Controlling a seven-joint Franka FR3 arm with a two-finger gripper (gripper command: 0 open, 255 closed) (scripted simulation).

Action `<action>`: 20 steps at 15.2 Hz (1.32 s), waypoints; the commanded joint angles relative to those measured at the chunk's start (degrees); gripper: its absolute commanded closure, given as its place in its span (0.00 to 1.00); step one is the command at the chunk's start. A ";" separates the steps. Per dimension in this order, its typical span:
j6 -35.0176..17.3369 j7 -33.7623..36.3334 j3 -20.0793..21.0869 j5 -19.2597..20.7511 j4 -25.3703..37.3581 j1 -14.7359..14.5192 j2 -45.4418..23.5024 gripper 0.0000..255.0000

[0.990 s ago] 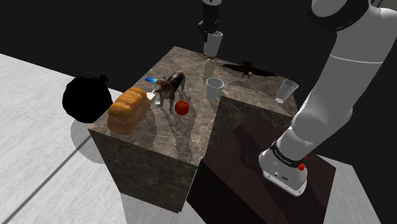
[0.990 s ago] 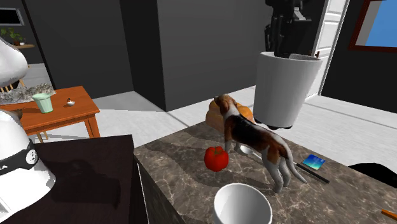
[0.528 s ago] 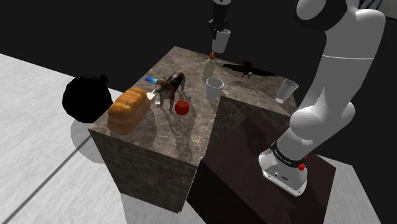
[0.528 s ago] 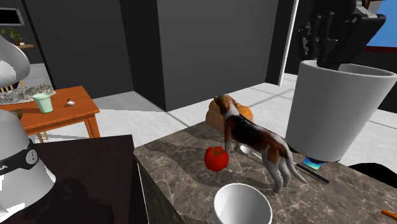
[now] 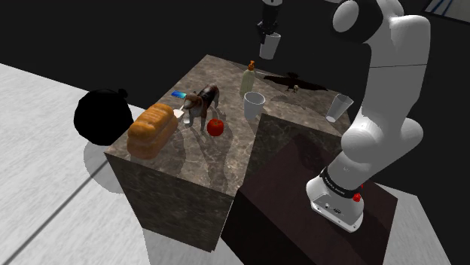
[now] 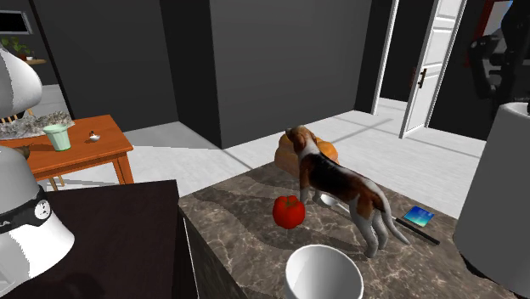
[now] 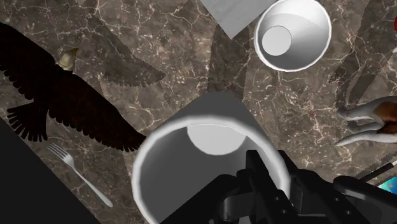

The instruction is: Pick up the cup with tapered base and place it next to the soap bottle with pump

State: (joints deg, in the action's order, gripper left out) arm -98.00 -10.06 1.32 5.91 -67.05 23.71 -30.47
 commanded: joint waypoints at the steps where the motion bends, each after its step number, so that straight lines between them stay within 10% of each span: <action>1: -1.47 -0.09 -0.02 -0.01 -1.33 0.16 -0.06 1.00; 20: -15.18 1.14 -0.13 0.39 -13.56 0.34 -1.59 1.00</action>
State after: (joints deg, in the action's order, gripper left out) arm -112.58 -8.96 1.21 6.28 -80.38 24.04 -31.76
